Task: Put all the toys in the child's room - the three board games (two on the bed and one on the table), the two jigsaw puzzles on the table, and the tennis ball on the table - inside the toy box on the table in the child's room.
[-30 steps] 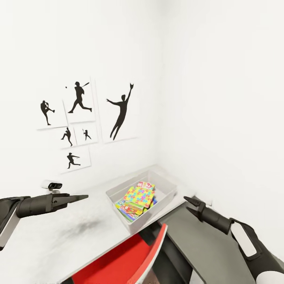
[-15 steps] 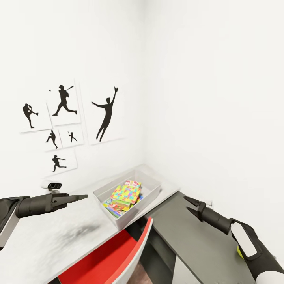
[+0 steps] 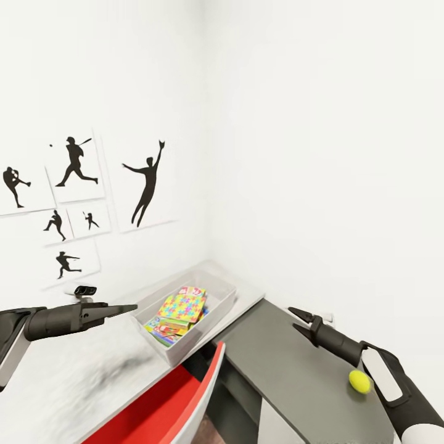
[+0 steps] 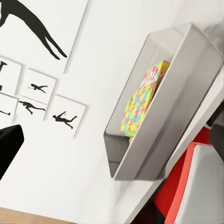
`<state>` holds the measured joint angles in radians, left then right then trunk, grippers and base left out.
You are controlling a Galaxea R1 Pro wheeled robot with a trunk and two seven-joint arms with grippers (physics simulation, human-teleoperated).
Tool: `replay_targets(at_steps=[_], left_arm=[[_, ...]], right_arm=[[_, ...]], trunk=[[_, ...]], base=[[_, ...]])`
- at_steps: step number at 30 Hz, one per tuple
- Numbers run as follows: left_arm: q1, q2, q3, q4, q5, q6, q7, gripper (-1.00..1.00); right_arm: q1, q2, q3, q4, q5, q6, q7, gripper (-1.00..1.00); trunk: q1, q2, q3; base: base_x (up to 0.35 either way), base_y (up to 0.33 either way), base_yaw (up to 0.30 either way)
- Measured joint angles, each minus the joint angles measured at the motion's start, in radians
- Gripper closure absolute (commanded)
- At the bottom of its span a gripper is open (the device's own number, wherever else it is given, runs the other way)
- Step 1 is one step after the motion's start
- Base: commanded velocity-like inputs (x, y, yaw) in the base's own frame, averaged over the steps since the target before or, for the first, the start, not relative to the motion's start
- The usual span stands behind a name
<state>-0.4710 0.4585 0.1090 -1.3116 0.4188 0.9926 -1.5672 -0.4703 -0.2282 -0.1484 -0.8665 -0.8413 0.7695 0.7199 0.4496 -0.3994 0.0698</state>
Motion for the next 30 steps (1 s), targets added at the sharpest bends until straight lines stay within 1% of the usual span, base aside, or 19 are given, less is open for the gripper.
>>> replay_targets(at_steps=[4, 8, 11, 30], left_arm=[[0.000, 0.001, 0.001, 0.000, 0.000, 0.000, 0.000, -1.00], [0.000, 0.000, 0.001, 0.000, 0.000, -0.001, 0.000, -1.00], [0.000, 0.000, 0.001, 0.000, 0.000, -0.001, 0.000, -1.00], [0.000, 0.001, 0.006, 0.000, 0.000, -0.002, 0.000, -1.00]], right_arm=[[0.000, -0.002, 0.000, 0.012, 0.001, -0.005, -0.004, -1.00], [0.000, -0.004, -0.001, 0.022, 0.001, -0.026, -0.006, -1.00], [0.001, -0.004, -0.011, 0.025, 0.004, -0.041, -0.010, -1.00], [0.003, -0.004, -0.023, 0.026, 0.002, -0.047, -0.007, -1.00]], trunk=[[0.000, 0.000, 0.005], [0.000, 0.000, 0.009], [0.000, 0.000, 0.010], [0.000, 0.000, 0.010]], base=[[0.000, 0.189, -0.204], [0.000, 0.059, -0.113], [0.000, 0.008, -0.016], [0.000, 0.001, -0.001]])
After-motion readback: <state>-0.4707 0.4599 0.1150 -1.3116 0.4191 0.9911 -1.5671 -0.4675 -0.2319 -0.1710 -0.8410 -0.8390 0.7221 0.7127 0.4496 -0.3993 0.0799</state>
